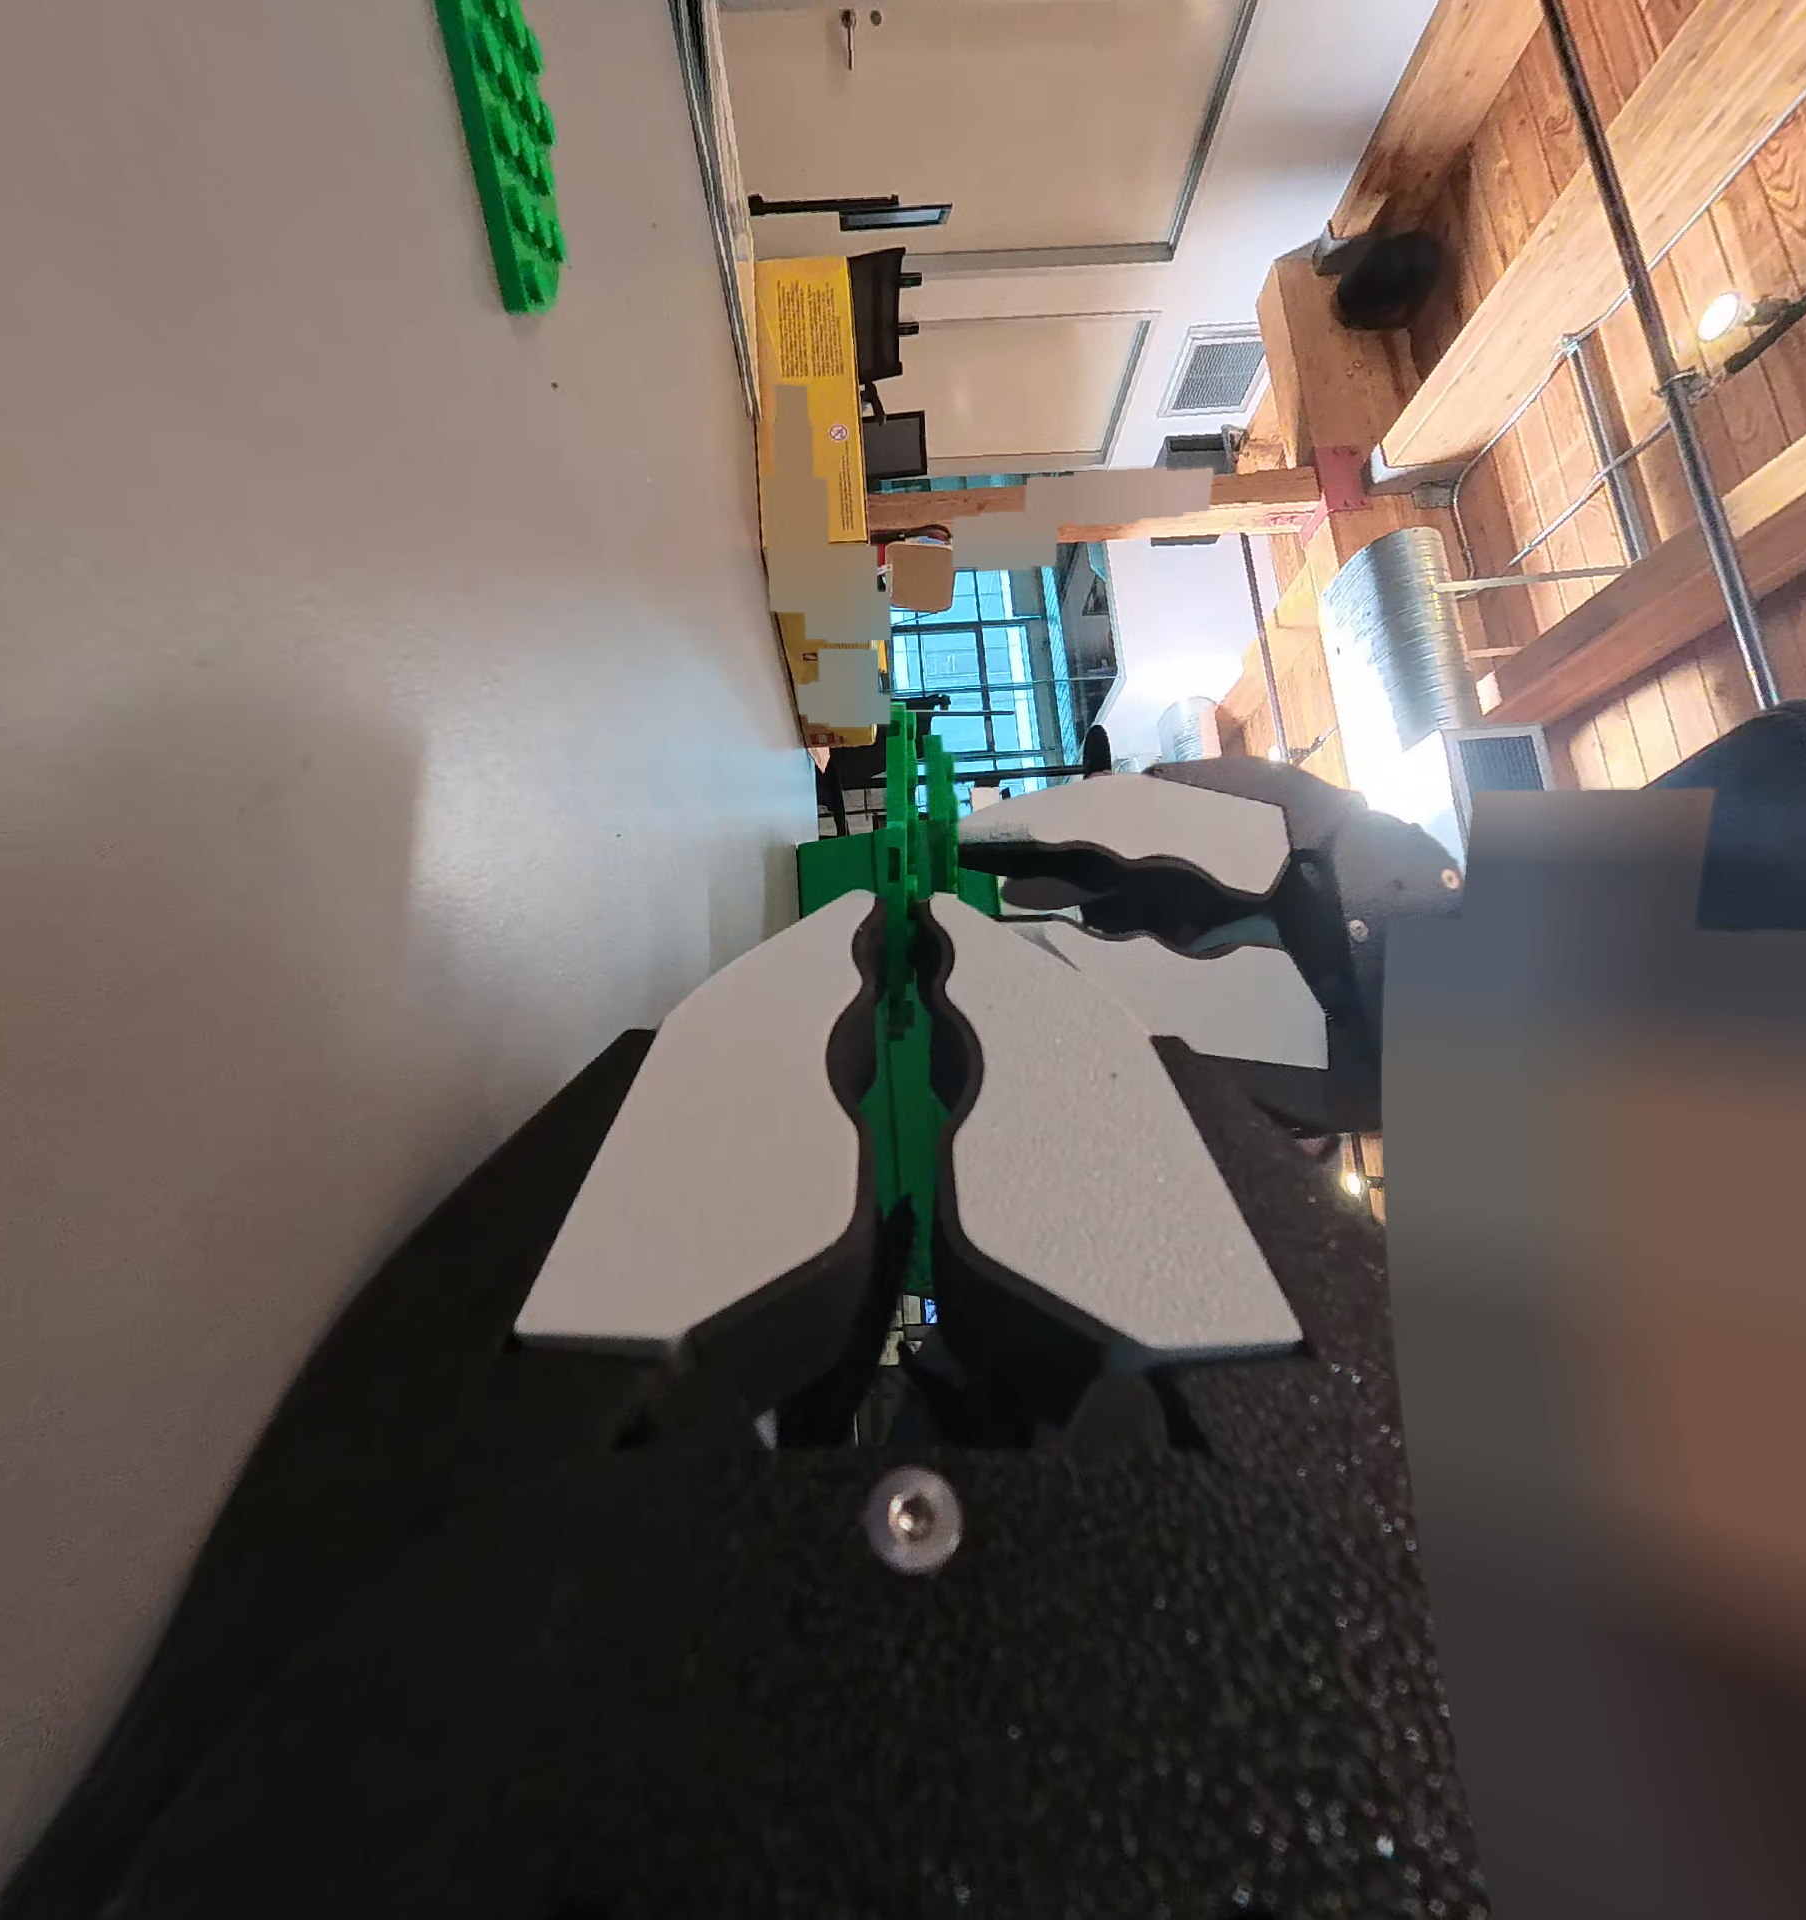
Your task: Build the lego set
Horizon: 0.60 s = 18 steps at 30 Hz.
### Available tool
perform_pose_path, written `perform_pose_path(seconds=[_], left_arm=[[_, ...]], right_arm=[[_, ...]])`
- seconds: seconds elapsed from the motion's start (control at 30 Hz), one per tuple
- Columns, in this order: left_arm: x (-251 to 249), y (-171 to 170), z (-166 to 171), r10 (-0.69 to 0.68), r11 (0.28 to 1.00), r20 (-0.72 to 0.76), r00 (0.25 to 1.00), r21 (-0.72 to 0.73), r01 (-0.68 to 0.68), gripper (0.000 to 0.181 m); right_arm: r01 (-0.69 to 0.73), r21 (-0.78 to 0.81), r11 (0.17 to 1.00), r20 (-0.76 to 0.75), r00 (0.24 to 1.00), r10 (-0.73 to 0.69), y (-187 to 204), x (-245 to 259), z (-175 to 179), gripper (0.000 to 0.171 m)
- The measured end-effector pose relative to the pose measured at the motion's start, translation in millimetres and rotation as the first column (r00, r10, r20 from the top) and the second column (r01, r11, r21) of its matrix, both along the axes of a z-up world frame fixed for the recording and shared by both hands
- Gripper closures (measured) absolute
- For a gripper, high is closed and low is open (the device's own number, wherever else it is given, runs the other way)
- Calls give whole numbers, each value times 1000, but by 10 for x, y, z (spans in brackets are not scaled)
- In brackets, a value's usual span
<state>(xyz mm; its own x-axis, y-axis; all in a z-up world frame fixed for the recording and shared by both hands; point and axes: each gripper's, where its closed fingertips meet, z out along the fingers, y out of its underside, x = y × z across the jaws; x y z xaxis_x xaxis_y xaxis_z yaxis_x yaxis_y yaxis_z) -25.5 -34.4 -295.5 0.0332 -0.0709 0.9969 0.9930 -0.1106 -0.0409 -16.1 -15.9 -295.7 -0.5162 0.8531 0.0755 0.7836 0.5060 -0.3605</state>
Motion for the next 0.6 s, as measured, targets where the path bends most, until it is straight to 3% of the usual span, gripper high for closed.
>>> perform_pose_path(seconds=[0.6], left_arm=[[13,16,-2,-2,1000,-5,1000,4,2,177]], right_arm=[[7,55,998,62,998,-11,-39,3,-61,156]])
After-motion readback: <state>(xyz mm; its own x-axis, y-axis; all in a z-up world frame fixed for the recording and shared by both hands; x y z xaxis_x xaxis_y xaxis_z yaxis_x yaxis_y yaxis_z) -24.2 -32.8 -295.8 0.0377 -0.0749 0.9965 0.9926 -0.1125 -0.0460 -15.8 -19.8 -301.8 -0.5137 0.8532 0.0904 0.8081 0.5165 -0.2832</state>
